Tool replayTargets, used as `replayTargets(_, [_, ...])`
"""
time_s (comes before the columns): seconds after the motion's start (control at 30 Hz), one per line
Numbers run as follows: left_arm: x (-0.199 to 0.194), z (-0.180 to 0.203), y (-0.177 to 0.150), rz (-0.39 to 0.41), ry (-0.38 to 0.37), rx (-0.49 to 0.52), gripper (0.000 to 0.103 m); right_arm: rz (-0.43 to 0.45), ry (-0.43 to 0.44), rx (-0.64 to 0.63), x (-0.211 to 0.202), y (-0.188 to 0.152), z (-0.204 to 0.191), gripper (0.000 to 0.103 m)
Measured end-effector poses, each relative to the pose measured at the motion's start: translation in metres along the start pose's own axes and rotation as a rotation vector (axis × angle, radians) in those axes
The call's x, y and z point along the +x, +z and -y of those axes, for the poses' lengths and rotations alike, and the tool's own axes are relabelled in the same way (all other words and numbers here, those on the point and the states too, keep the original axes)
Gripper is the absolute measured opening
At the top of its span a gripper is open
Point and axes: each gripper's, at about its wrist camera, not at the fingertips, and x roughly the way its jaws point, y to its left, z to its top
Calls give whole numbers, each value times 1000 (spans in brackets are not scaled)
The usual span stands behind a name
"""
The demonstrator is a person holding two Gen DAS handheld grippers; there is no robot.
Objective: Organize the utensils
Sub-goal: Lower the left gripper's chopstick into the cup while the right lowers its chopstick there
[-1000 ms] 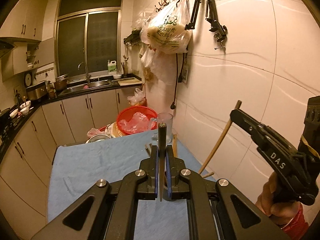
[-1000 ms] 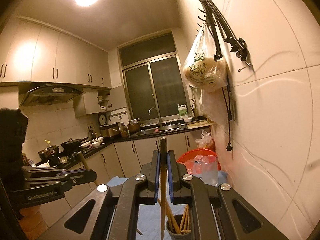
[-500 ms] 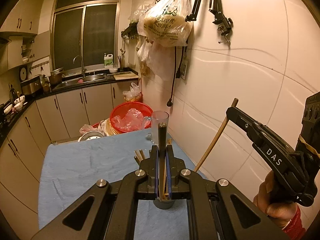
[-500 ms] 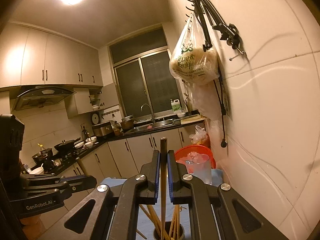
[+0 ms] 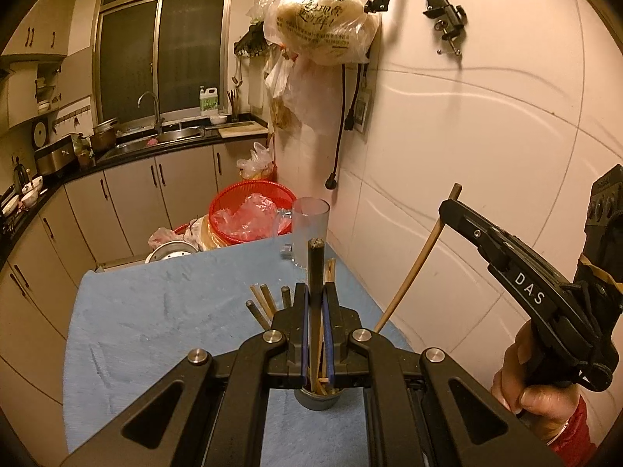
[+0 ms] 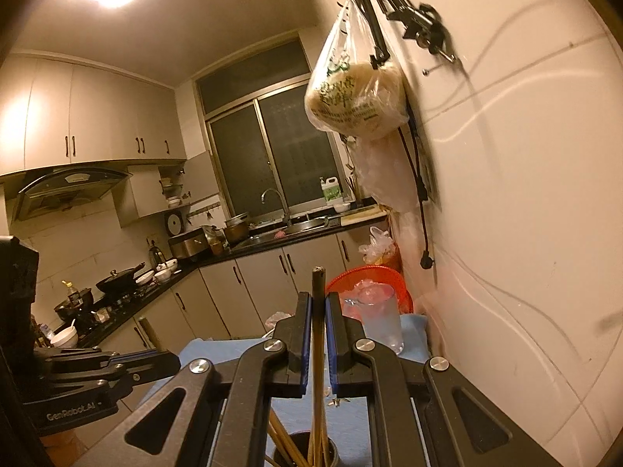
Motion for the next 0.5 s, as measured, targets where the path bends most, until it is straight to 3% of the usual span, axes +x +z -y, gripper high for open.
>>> replayTargets(0.5, [30, 1, -8, -44, 10, -6, 7, -63, 3, 29, 27, -18, 19, 8])
